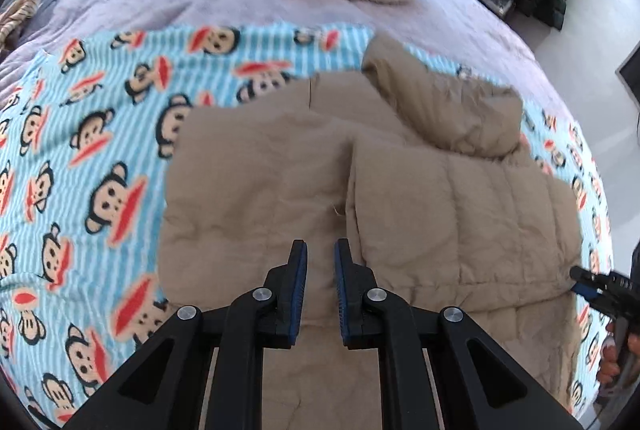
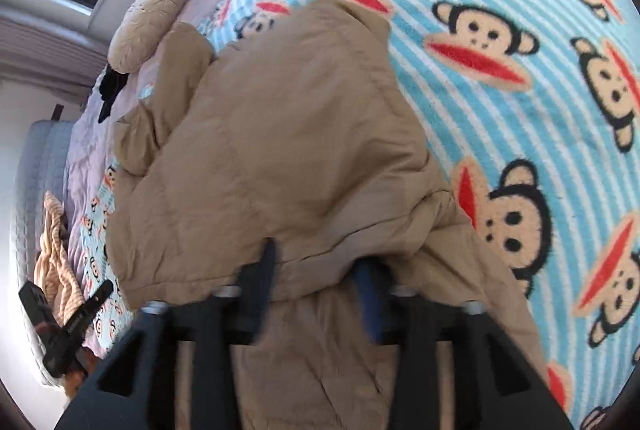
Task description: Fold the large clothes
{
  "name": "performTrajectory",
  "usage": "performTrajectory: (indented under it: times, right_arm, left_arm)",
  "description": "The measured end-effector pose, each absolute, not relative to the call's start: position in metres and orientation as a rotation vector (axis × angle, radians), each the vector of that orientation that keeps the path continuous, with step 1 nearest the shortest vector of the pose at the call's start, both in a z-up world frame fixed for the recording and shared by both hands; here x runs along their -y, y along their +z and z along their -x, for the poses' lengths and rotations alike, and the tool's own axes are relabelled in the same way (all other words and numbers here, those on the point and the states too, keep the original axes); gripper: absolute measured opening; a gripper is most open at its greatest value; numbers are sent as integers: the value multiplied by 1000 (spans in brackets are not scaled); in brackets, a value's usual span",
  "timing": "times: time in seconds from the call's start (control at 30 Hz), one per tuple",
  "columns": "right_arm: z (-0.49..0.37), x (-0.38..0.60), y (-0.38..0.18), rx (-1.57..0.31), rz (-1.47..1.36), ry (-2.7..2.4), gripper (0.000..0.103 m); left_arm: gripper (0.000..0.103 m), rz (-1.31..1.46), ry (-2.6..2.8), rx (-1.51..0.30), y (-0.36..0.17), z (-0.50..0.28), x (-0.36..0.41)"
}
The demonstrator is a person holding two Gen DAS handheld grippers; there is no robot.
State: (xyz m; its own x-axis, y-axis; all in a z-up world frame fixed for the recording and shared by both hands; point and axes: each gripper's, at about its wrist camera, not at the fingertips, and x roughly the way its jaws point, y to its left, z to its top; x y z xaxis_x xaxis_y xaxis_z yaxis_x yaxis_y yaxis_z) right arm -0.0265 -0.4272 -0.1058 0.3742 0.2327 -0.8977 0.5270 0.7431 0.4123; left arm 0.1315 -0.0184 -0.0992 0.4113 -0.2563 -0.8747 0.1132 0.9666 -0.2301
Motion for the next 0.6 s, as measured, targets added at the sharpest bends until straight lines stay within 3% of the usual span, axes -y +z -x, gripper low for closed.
performTrajectory:
  times: [0.13,0.23,0.27,0.43,0.53,0.6]
  right_arm:
    - [37,422,-74,-1123,-674,-206,48]
    - [33,416,-54,-1049,-554,-232,30]
    - [30,416,-53,-1044,-530,-248,29]
    - [12,436,-100,-1189,-543,-299,27]
    - [10,443,-124,-1223,-575,-283,24]
    - [12,443,-117,-1207,-579,-283,27]
  left_arm:
    - [15,147,-319,-1093,-90,-135,37]
    - [15,84,-361,-1112,-103,-138,63]
    - [15,49,-354,-1124,-113,-141,71]
    - [15,50,-302,-1203,-156,-157,75]
    - [15,63,-296,-1214,-151,-158,70]
    - [15,47,-296,-1196,-140,-154,68]
